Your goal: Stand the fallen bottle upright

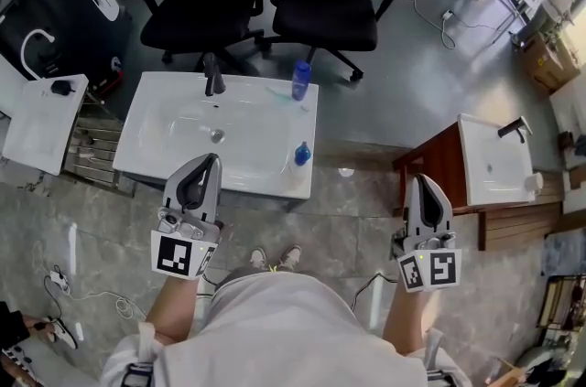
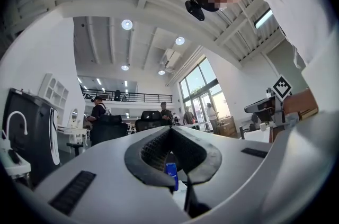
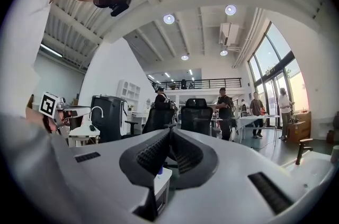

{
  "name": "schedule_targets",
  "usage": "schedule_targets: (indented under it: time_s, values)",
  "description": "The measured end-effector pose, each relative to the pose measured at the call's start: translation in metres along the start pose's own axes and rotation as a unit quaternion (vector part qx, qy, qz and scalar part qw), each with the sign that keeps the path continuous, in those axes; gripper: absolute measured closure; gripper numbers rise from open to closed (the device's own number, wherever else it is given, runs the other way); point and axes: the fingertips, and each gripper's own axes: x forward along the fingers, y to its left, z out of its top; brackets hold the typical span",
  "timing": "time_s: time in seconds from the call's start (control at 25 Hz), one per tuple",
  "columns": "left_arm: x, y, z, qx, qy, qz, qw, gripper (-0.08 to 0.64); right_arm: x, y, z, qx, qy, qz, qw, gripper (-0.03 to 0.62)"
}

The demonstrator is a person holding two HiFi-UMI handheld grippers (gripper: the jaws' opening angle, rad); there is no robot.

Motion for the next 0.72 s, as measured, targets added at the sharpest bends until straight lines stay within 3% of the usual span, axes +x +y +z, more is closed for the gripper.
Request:
schedule_targets:
  time_s: [0.28,0.72]
  values:
    - [-0.014,-0.003,0.005,-0.016,0.007,0.023,0.9996,0.541,-0.010,0.004,-0.009,0.021,0.007,-0.005,1.000,0.548]
    - [-0.015,-0.004,-0.001,-0.015,0.020,0.021,0.9995,0.541,-0.001,0.010,-0.010,0.026,0.015,0.007,1.000,0.548]
